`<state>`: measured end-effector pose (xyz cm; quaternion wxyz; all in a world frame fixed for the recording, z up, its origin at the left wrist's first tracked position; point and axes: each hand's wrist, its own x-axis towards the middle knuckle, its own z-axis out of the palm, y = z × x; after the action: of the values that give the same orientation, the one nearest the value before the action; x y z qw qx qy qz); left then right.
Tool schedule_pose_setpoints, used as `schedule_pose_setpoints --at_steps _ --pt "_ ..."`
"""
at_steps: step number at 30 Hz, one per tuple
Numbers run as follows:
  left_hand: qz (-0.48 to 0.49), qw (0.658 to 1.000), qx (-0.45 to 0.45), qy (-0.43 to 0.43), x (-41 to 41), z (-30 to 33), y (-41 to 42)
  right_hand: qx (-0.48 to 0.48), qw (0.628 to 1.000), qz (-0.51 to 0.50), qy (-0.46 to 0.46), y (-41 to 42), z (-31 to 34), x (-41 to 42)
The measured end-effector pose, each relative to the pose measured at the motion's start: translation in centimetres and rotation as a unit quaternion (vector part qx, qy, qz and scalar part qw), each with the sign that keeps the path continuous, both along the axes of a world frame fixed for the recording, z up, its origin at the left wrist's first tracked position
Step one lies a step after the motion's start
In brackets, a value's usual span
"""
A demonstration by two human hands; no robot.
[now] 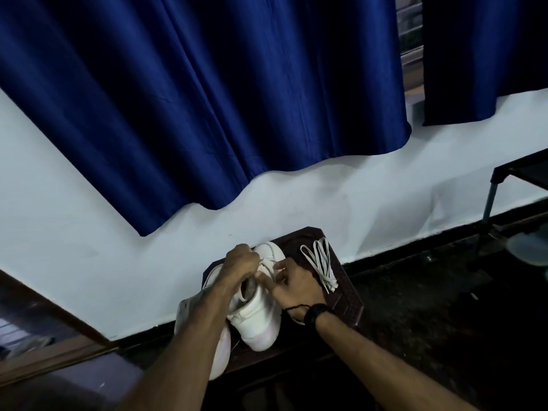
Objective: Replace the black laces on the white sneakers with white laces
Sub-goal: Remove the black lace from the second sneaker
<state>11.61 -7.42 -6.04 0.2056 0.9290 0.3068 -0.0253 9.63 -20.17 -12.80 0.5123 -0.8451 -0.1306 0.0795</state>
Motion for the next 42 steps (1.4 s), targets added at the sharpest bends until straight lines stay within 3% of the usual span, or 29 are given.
schedule_pose_setpoints --at_steps 5,8,12,14,17,20,24,27,29,32,34,37,39,42 --pt "-0.064 0.998 0.026 0.008 -1.2 0.3 0.6 -0.061 0.997 -0.009 -0.053 0.4 0.9 -0.3" --pt "-0.112 0.992 0.041 -0.031 -1.5 0.5 0.4 -0.044 0.997 -0.036 -0.059 0.4 0.7 -0.8" --pt "-0.061 0.987 -0.066 -0.13 -1.9 2.8 1.6 -0.046 0.996 -0.058 -0.046 1.2 0.7 -1.3" --pt "-0.041 0.953 -0.223 -0.199 -2.7 4.3 2.5 -0.06 0.995 -0.071 -0.022 1.6 0.8 -1.0" --pt "-0.041 0.859 -0.421 -0.287 -4.4 7.0 3.7 -0.085 0.994 -0.065 -0.009 2.0 0.8 -0.7" --pt "-0.061 0.808 -0.48 -0.335 -5.3 8.7 4.5 -0.102 0.993 -0.052 -0.022 2.0 0.7 -0.5" --pt "-0.024 0.81 -0.464 -0.358 -5.7 8.8 4.2 -0.101 0.986 -0.052 -0.118 1.9 1.3 0.0" --pt "0.014 0.801 -0.472 -0.367 -5.8 8.4 4.3 -0.117 0.954 0.02 -0.277 1.3 3.5 1.3" --pt "0.03 0.795 -0.481 -0.37 -5.8 8.3 4.5 -0.141 0.922 0.125 -0.337 1.0 6.0 1.6" --pt "0.037 0.787 -0.49 -0.373 -5.5 8.5 4.4 -0.204 0.855 0.291 -0.378 0.8 8.0 -0.1" --pt "0.026 0.783 -0.491 -0.381 -5.2 9.1 4.0 -0.259 0.832 0.304 -0.385 0.7 6.9 -1.8" --pt "0.014 0.765 -0.492 -0.416 -4.9 10.4 3.3 -0.257 0.875 0.197 -0.361 0.7 4.1 -3.7" --pt "0.017 0.732 -0.514 -0.446 -5.0 11.7 3.1 -0.231 0.88 0.138 -0.391 1.2 3.0 -4.3" --pt "0.009 0.679 -0.567 -0.466 -5.6 13.3 3.3 -0.189 0.912 0.082 -0.355 1.8 2.2 -4.7"
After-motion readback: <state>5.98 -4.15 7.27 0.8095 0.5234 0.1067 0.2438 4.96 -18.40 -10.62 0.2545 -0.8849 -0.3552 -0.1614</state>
